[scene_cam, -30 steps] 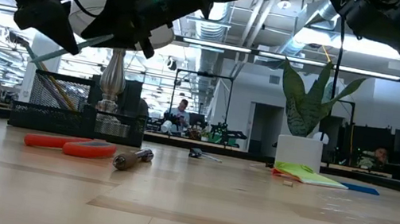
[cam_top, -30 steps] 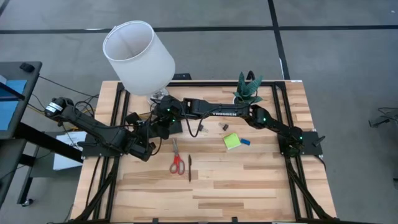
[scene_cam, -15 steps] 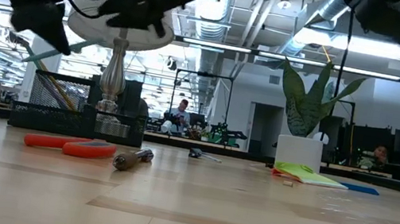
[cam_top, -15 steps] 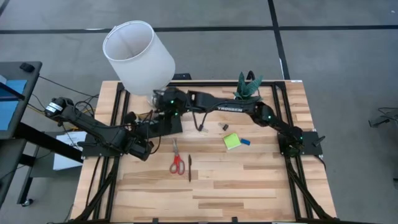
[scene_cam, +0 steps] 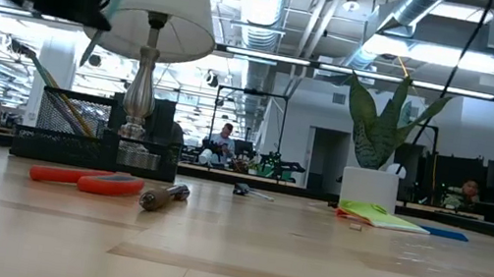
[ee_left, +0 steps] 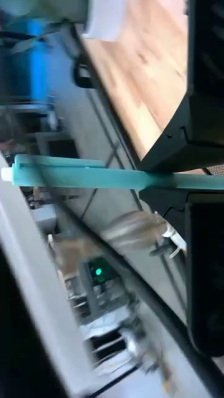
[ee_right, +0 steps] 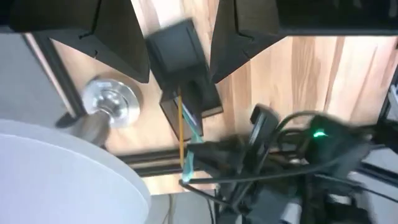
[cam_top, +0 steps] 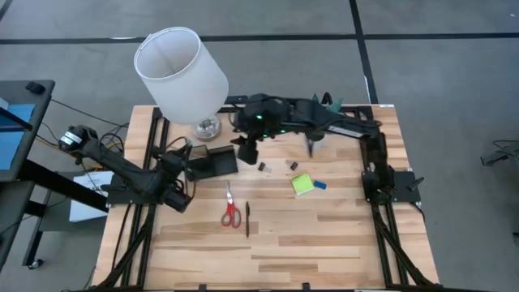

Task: Pick and place office supplies into organizer
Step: Put the blue pen into the black desk organizer

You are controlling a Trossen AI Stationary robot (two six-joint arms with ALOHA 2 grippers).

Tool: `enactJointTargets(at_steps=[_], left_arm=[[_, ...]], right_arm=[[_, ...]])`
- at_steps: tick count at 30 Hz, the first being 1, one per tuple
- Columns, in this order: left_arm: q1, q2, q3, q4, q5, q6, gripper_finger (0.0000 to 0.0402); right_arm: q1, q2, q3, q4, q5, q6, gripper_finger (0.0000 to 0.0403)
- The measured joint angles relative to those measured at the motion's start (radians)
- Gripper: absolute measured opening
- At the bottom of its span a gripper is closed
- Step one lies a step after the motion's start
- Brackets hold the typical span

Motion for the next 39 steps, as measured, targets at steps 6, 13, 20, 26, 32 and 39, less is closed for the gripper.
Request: enactJointTargets(at_steps=[6,13,20,26,32,39], left_arm=[[-0.03,-0.019,-0.178,-0.006,-0.091,-0.374,0.0013],[-0.023,-0.019,-0.228,0.114,-0.091,-0.326,0.0013],[0.075,-0.011,-0.226,0.219,-0.092,-0.23,0.0013],[0.114,0.048,-0.226,0.41,-0.093,-0.116,0.0014],[0.155,0.136,-0.226,0.506,-0.057,-0.091,0.0062],[0.243,0.264,-0.225,0.631,0.0,-0.089,0.0106]], right_arm=[[0.062,-0.06,0.0,-0.03,0.09,0.014,0.016],[0.094,-0.067,-0.002,0.012,0.116,0.016,0.0161],[0.093,-0.071,-0.002,0.041,0.116,0.032,0.0158],[0.092,-0.07,-0.002,0.029,0.113,0.031,0.0157],[0.093,-0.07,-0.002,0.022,0.112,0.024,0.0157],[0.093,-0.07,-0.002,0.0,0.111,-0.001,0.016]])
